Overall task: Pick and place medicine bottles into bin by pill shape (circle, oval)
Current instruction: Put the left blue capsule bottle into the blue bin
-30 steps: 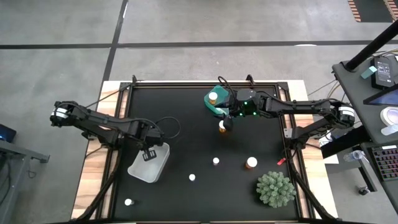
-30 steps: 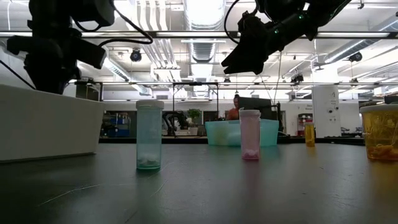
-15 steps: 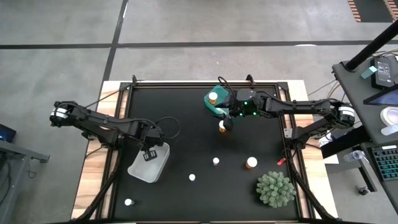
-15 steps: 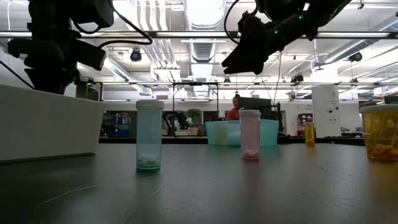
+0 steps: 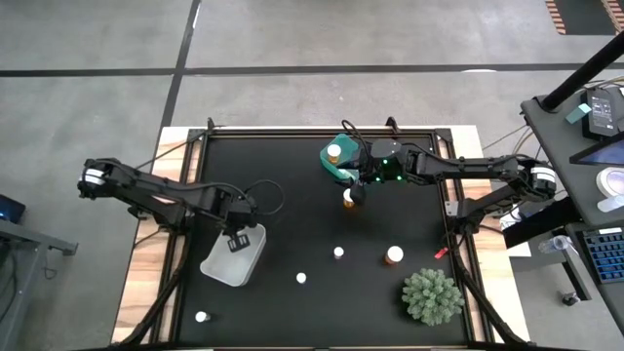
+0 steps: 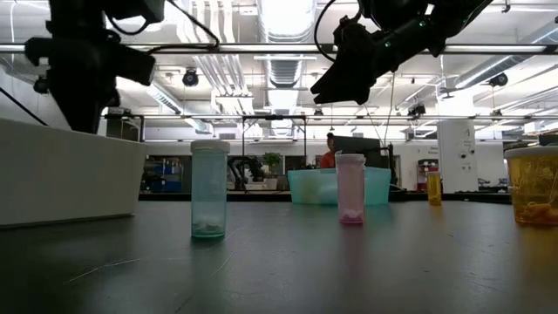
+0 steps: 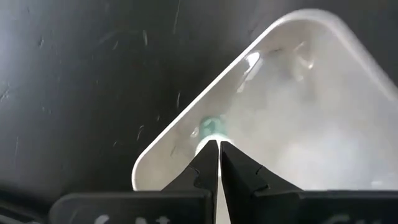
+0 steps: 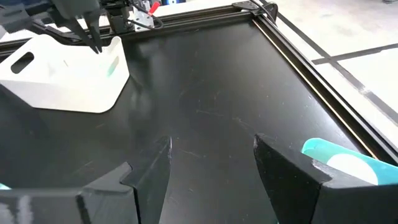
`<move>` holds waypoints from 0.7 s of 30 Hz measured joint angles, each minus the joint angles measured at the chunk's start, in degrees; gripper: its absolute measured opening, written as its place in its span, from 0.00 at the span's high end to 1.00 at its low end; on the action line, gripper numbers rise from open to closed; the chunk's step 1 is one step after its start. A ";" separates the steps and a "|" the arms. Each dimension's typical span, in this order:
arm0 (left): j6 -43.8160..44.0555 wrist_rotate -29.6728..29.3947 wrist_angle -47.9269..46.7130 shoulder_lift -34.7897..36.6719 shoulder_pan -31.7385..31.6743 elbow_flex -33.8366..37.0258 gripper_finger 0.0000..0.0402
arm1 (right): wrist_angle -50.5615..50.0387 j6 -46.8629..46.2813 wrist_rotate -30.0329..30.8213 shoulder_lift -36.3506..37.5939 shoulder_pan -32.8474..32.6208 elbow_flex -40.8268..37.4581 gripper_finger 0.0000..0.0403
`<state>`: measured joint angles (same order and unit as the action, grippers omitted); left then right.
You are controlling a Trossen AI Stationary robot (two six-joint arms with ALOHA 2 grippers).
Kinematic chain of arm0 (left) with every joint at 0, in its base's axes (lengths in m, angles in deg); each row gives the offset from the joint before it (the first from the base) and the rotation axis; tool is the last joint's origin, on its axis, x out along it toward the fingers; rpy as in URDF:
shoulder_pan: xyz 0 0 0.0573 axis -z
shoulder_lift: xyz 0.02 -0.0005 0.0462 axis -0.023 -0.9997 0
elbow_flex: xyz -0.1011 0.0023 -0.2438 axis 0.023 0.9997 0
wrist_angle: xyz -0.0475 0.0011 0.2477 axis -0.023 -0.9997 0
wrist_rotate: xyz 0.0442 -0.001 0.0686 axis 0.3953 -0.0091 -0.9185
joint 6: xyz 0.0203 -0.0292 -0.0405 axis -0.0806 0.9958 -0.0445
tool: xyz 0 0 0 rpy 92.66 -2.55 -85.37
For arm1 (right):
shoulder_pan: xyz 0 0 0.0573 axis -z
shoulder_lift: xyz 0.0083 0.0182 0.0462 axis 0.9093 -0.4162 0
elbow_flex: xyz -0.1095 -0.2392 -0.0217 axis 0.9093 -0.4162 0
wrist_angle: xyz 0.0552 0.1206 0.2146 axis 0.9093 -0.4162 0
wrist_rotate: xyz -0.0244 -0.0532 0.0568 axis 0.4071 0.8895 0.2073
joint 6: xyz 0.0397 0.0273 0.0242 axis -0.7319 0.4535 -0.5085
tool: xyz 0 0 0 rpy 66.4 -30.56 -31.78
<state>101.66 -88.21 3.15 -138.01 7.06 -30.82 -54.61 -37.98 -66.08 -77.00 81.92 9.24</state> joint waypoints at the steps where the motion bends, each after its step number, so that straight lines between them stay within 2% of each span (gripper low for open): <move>1: 0.28 0.00 -0.09 0.01 -0.02 -0.93 1.00 | 0.00 0.02 0.01 0.00 0.02 0.00 0.46; 7: 5.44 3.44 -0.34 -0.02 0.37 -9.04 1.00 | 0.00 0.74 0.00 0.00 0.02 0.00 0.46; 11: 11.54 6.78 -0.31 -1.05 3.11 -15.29 1.00 | -0.37 2.00 0.00 -0.02 0.02 0.00 0.46; 18: 21.38 9.87 -0.08 -6.96 8.72 -25.82 1.00 | -1.11 3.34 -0.02 -0.02 0.02 0.00 0.46; 21: 28.18 13.44 -0.30 -11.04 11.20 -29.61 1.00 | -1.83 3.49 -0.07 -0.01 0.00 0.00 0.46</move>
<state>129.84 -74.77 2.84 -149.06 18.26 -60.42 -56.44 -34.49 -66.15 -77.02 81.92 9.24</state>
